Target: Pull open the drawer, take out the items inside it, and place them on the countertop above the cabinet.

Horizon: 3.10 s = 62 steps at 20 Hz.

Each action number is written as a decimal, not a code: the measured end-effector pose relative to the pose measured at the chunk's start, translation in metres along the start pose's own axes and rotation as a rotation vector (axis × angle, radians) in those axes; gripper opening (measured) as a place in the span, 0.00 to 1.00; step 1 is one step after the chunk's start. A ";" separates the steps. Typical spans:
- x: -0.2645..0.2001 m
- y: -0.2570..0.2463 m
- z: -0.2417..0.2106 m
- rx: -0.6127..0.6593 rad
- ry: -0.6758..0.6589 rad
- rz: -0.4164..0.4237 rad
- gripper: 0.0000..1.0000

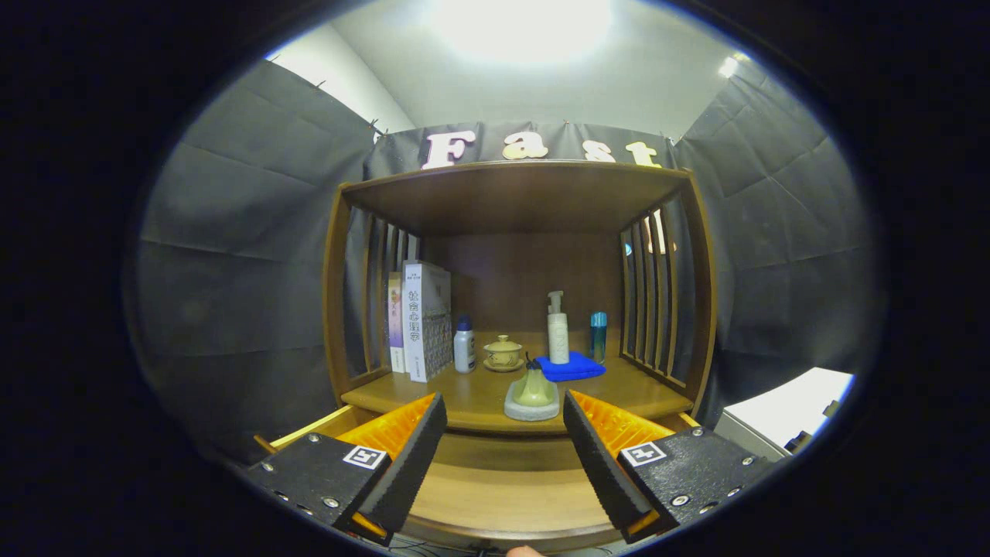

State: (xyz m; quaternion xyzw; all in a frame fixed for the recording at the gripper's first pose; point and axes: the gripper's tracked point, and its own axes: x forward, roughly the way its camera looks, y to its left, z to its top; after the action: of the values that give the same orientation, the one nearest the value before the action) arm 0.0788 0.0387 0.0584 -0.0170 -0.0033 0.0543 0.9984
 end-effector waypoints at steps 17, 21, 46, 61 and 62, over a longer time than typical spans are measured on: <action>-0.068 0.013 -0.061 0.005 -0.030 -0.002 0.94; -0.077 0.017 -0.086 0.023 -0.006 0.004 0.94; -0.065 0.026 -0.179 -0.030 0.107 -0.038 0.94; -0.048 0.022 -0.180 0.014 0.120 -0.088 0.95; -0.047 0.022 -0.179 0.014 0.121 -0.088 0.95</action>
State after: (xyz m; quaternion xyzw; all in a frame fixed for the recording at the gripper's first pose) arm 0.0309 0.0498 -0.1214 -0.0133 0.0569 0.0092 0.9983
